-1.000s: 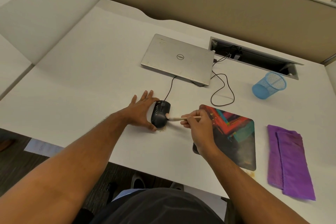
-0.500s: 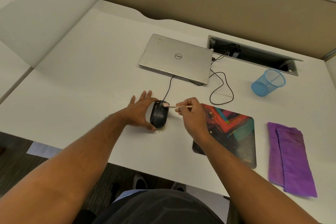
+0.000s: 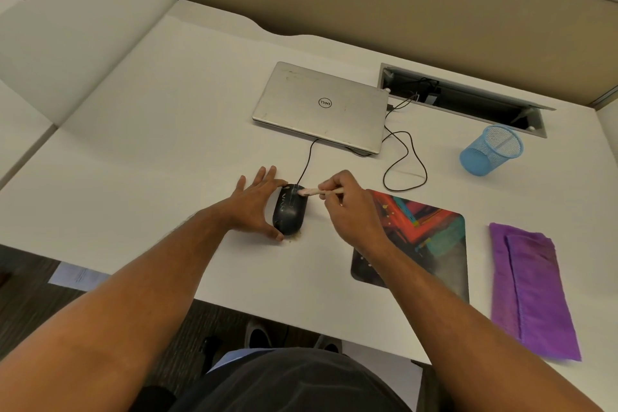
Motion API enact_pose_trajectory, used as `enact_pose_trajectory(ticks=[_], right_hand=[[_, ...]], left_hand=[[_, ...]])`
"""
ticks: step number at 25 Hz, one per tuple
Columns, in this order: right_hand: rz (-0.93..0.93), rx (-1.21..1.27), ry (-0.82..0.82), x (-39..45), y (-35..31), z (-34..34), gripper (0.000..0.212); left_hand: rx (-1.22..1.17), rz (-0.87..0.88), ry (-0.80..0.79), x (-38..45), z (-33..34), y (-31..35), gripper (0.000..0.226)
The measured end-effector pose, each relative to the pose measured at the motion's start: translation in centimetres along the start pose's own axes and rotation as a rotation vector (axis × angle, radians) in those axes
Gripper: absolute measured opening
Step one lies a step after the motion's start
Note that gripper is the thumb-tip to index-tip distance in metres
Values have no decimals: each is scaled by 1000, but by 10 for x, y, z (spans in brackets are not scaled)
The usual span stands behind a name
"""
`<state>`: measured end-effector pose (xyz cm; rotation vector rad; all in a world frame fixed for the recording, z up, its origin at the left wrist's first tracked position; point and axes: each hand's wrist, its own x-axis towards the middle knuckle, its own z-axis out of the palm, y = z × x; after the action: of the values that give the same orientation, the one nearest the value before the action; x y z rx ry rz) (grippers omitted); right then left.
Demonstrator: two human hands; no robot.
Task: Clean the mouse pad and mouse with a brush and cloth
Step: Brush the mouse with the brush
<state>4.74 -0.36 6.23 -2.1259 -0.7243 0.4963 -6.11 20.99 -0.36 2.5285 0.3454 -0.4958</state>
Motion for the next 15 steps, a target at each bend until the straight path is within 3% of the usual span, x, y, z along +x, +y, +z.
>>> enact_pose_trajectory(ticks=[6,8,10,12,15], right_hand=[[-133,-98,-248,-8,1,-14,22],[-95,6,-103,-2,3,-17,19],[57,174,108,9,5,-13,15],[226,308,161,13,7,-3,10],[286,420,178,-9,12,11,13]], left_hand=[[-13,3,7,5,4,-5,130],[-31,9,9,4,5,-7,131],[-39,12,14,4,6,-9,131],[-32,9,10,4,6,-8,131],[-20,6,10,6,6,-8,130]])
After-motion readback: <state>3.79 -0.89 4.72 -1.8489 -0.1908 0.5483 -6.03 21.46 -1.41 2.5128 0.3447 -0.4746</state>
